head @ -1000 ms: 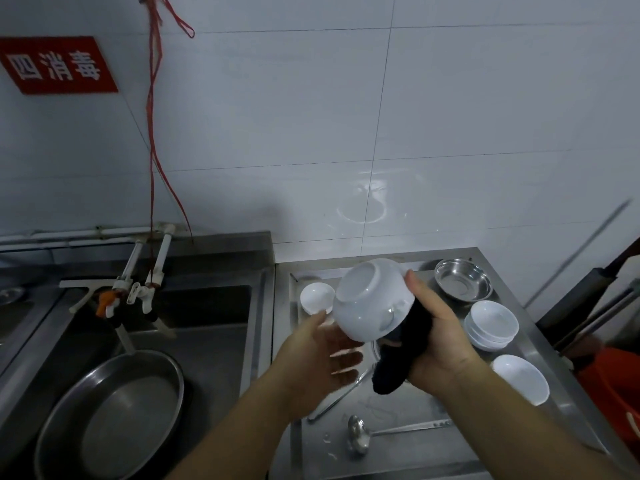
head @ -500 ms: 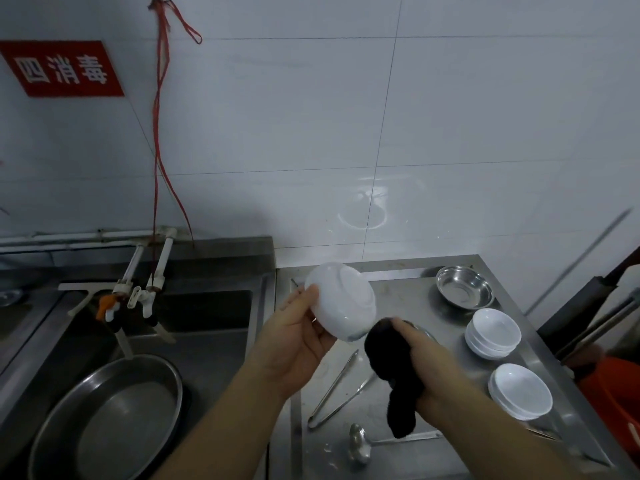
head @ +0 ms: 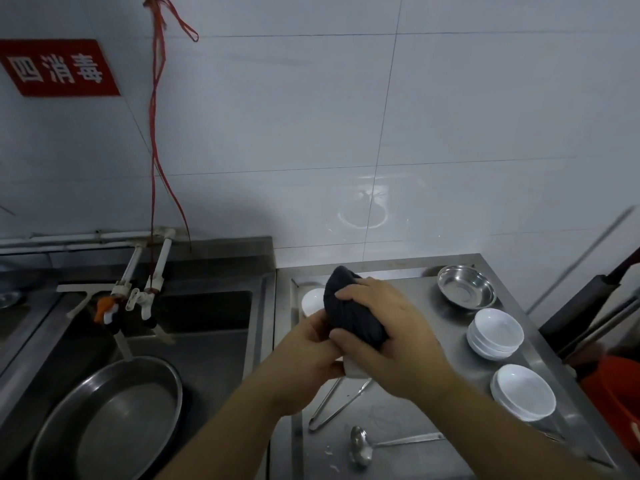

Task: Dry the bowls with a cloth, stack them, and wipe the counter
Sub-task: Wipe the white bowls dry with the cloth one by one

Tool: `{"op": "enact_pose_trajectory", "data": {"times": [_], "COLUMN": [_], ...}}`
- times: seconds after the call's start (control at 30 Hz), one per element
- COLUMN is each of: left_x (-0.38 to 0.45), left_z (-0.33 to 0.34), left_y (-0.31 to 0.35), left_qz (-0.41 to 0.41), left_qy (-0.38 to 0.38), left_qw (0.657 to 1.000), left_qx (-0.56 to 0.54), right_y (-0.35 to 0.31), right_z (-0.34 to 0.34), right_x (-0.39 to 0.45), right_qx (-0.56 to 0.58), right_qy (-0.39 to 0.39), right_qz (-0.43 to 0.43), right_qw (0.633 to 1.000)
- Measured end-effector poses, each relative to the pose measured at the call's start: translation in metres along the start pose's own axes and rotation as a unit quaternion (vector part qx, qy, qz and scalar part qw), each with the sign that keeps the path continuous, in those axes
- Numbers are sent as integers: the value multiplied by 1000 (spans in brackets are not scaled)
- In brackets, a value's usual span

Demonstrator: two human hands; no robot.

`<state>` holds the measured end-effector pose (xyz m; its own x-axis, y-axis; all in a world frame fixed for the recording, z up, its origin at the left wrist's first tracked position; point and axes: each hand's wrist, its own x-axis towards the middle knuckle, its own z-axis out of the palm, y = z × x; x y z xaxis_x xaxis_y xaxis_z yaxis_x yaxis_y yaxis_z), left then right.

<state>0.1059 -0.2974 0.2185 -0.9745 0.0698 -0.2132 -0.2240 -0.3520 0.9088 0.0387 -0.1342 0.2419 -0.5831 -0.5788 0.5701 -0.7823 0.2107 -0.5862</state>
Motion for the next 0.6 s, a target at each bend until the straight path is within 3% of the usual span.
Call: {"op": "enact_pose_trajectory", "data": {"times": [0.1, 0.23, 0.4, 0.5, 0.6], "left_x": [-3, -5, -3, -1, 2], "left_z": [-3, -5, -6, -5, 1], "left_y": [-2, 8, 20, 20, 17], "left_qz": [-2, 15, 47, 60, 70], "left_qy": [-20, -45, -57, -66, -62], "left_qw": [1000, 999, 997, 996, 996], "left_qx": [4, -4, -10, -6, -5], "right_y": [8, 11, 21, 23, 26], "right_z": [-3, -5, -4, 4, 6], "right_x": [12, 35, 41, 30, 24], "right_qx": [41, 200, 413, 456, 489], "right_qy": [2, 69, 151, 213, 219], "right_qz": [33, 191, 396, 457, 509], "right_qw": [999, 958, 806, 733, 673]}}
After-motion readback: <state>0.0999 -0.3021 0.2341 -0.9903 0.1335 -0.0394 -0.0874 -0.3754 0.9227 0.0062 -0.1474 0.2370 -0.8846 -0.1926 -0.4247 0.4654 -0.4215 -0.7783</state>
